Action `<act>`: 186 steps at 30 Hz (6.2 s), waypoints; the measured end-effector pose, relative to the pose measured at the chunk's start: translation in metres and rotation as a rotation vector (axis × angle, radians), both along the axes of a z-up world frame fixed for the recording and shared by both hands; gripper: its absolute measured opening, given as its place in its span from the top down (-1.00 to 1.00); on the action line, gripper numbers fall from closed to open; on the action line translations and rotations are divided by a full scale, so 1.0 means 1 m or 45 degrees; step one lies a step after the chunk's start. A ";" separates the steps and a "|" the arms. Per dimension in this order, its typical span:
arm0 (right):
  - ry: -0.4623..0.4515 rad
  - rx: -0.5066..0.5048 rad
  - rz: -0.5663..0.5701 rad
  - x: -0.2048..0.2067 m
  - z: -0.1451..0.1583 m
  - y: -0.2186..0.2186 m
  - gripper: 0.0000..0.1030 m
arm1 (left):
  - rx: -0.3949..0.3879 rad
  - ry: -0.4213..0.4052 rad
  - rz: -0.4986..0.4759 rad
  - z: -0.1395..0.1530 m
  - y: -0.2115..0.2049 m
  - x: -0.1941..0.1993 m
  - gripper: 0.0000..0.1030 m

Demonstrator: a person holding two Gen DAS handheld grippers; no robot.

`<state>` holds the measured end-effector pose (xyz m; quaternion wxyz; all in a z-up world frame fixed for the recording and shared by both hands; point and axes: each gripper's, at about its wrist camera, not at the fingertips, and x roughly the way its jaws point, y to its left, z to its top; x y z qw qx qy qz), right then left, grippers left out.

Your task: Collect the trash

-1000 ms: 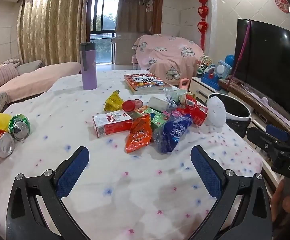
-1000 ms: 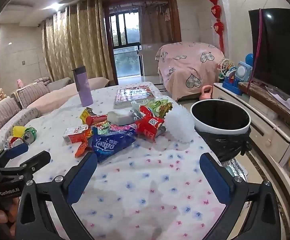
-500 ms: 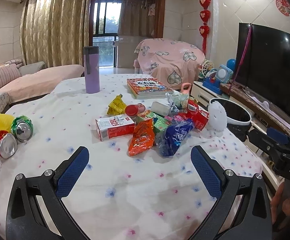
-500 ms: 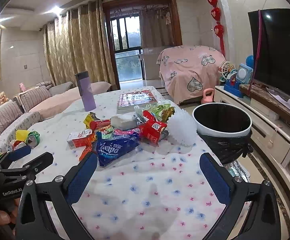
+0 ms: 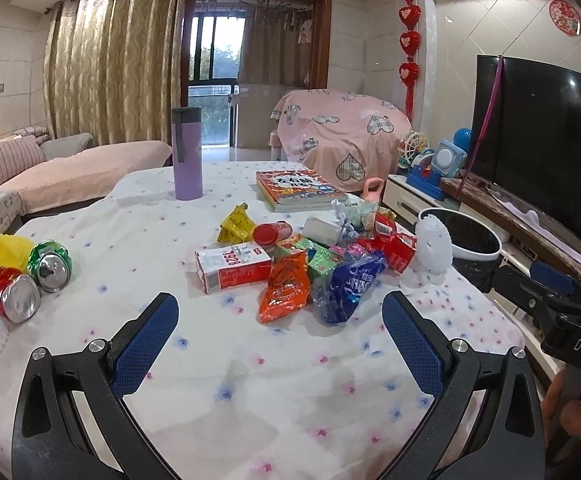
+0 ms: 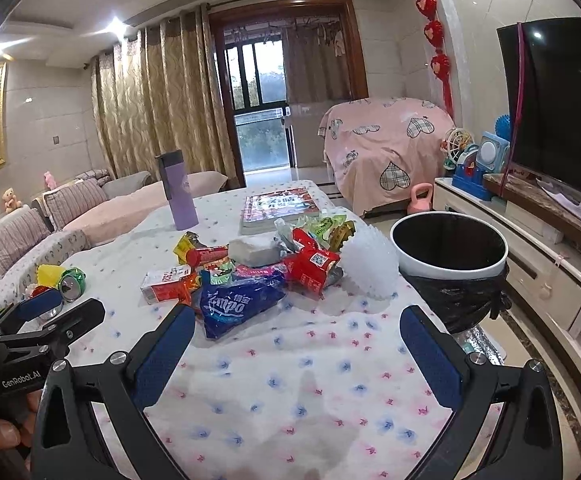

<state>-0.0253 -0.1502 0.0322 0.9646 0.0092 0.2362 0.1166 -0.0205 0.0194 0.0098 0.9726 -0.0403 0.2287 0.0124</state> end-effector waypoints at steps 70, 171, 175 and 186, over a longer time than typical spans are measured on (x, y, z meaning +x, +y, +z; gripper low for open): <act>0.557 0.450 0.186 0.121 -0.061 0.014 -0.14 | -0.053 0.366 -0.102 -0.042 0.016 0.120 -0.57; 0.423 -0.023 -0.030 0.223 -0.022 -0.210 -0.16 | -0.080 0.508 -0.692 -0.004 -0.260 0.288 0.00; 0.424 -0.062 -0.022 0.222 -0.025 -0.208 -0.39 | -0.106 0.480 -0.670 0.004 -0.251 0.282 -0.10; 0.361 0.074 -0.044 0.191 -0.018 -0.210 -0.69 | -0.154 0.402 -0.617 0.017 -0.204 0.237 -0.22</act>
